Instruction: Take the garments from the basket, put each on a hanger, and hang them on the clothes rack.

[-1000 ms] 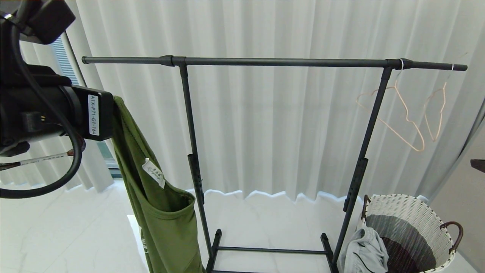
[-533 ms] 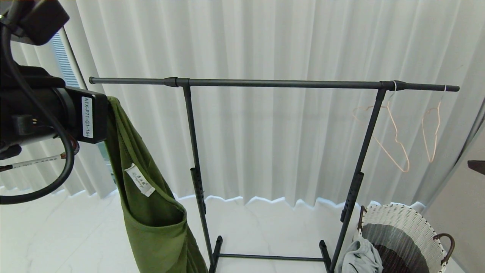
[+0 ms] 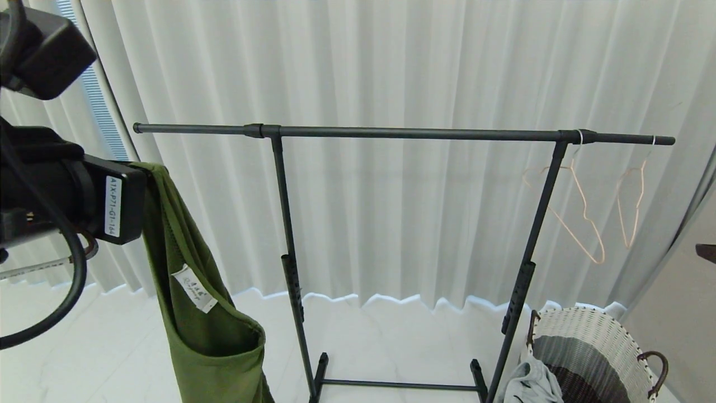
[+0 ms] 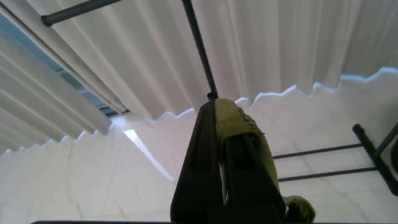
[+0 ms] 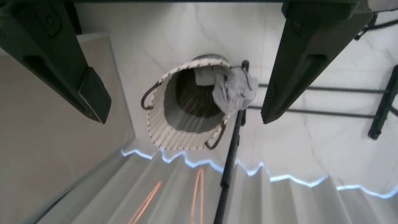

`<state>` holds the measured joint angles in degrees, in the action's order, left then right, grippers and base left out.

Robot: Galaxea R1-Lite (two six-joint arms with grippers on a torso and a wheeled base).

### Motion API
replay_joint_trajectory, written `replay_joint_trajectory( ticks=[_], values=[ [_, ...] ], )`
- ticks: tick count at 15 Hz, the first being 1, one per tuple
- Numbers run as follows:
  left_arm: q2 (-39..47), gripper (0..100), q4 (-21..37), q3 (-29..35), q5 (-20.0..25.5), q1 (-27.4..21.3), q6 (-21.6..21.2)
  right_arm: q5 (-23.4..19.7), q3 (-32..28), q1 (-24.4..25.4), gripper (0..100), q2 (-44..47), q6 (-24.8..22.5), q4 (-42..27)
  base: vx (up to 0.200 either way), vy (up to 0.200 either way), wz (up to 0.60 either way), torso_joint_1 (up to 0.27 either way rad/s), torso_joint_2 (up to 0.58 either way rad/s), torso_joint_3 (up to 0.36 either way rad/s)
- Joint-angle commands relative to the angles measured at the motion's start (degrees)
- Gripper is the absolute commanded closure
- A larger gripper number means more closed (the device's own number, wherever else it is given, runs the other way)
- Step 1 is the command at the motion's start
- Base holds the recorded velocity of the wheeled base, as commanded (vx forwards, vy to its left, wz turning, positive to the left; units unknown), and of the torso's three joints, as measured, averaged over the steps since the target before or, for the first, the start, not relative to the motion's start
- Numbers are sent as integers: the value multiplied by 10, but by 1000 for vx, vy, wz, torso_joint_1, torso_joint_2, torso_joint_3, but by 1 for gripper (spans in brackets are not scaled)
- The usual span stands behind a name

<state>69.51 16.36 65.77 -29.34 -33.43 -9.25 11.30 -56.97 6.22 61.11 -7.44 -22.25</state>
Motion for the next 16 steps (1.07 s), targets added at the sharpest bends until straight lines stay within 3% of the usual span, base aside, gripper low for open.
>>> replay_joint_trajectory(
  ticks=[1, 8, 11, 16],
  values=[
    [-9, 100, 0, -6, 0, -1, 0, -1, 0, 0, 0, -1, 0, 0, 200, -200, 0, 2, -12, 2],
    [-8, 100, 0, -8, 0, -1, 1, 1, 0, -1, 0, 1, -1, 0, 200, -200, 0, 9, -1, -2],
    [-8, 100, -1, -8, 1, -1, 2, 3, 7, -1, 0, 0, -2, 0, 0, -200, 0, 4, 2, -1],
    [-9, 100, -4, -7, 2, -1, 2, 3, 19, -26, 0, 7, -7, 0, 0, 0, 0, 0, 0, 0]
  ],
)
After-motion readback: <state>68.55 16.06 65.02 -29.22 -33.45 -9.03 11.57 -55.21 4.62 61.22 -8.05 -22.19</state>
